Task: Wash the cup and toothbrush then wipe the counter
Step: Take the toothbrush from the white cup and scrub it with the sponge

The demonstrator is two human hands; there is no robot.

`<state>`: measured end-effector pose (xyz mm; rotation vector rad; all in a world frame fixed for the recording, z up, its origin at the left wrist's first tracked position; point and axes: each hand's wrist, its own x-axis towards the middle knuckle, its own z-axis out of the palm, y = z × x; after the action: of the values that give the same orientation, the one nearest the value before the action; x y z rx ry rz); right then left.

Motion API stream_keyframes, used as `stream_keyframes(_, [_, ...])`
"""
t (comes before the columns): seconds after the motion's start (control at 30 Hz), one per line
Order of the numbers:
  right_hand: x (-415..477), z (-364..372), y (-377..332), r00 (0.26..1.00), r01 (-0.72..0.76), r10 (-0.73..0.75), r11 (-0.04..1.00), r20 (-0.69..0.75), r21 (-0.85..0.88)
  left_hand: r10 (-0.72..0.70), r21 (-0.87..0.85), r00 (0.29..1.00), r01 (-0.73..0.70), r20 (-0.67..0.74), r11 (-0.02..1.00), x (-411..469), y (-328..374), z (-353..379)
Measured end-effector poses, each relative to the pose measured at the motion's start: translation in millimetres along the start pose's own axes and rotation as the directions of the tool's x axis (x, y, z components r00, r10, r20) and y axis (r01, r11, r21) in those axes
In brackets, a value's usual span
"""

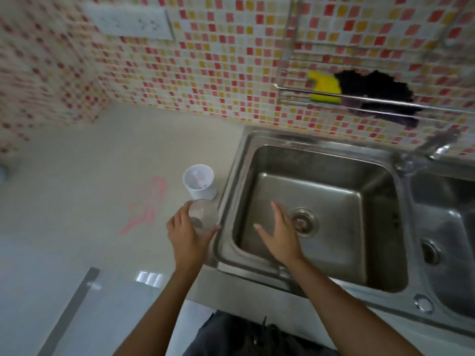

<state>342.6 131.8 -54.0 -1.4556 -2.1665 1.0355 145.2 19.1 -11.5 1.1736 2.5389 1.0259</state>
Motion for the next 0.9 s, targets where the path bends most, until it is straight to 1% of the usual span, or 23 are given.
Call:
stream_keyframes(0.1, [31.7,16.2,-55.6,0.993,0.099,-0.104,0.992,0.064,0.08,-0.045,-0.103,0.996,0.052,0.071,0.993,19.6,-18.8,-20.9])
stream_keyframes(0.17, [52.3,23.5,-82.3,0.983,0.149,-0.157,0.985,0.092,0.085,-0.074,-0.133,0.992,0.088,0.107,0.987,30.5,-31.2,-27.0])
stream_keyframes(0.23, [68.0,29.5,-102.9,0.975,0.178,-0.185,0.982,0.12,0.068,-0.091,-0.164,0.984,0.116,0.153,0.98,37.7,-42.0,-29.3])
stream_keyframes(0.33, [85.2,37.4,-121.5,0.967,0.18,-0.19,0.981,0.171,0.072,-0.118,-0.197,0.966,0.165,0.23,0.967,43.3,-54.7,-29.6])
stream_keyframes(0.4, [92.9,42.0,-129.0,0.959,0.189,-0.201,0.979,0.197,0.081,-0.119,-0.202,0.959,0.173,0.257,0.964,46.2,-58.0,-31.6])
stream_keyframes(0.47, [97.9,46.3,-135.1,0.954,0.191,-0.206,0.977,0.219,0.091,-0.094,-0.156,0.959,0.139,0.267,0.978,49.2,-57.9,-35.4])
stream_keyframes(0.53, [100.5,49.5,-138.9,0.952,0.182,-0.204,0.977,0.226,0.115,-0.085,-0.11,0.966,0.114,0.244,0.987,52.5,-53.7,-42.6])
stream_keyframes(0.6, [101.3,51.3,-142.4,0.955,0.167,-0.196,0.976,0.224,0.142,-0.03,-0.152,0.985,0.057,0.171,0.987,63.6,-48.3,-49.9])
stream_keyframes(0.63, [101.7,52.7,-143.1,0.957,0.156,-0.187,0.976,0.222,0.15,0.023,-0.155,0.991,-0.002,0.135,0.988,73.6,-45.3,-52.3])
stream_keyframes(0.7, [103.2,55.6,-145.6,0.958,0.132,-0.17,0.977,0.232,0.17,0.165,-0.106,0.982,-0.156,0.088,0.982,100.4,-41.2,-51.8])
stream_keyframes(0.73, [104.2,57.6,-146.4,0.956,0.118,-0.163,0.975,0.243,0.189,0.246,-0.076,0.965,-0.24,0.088,0.968,114.9,-38.8,-50.4])
stream_keyframes(0.8, [105.9,58.9,-148.0,0.96,0.077,-0.129,0.975,0.249,0.208,0.365,-0.029,0.914,-0.366,0.175,0.93,140.5,-31.5,-47.3])
stream_keyframes(0.9, [106.5,56.3,-149.1,0.957,0.075,-0.119,0.982,0.266,0.172,0.423,-0.001,0.839,-0.449,0.342,0.893,164.8,-28.0,-40.6])
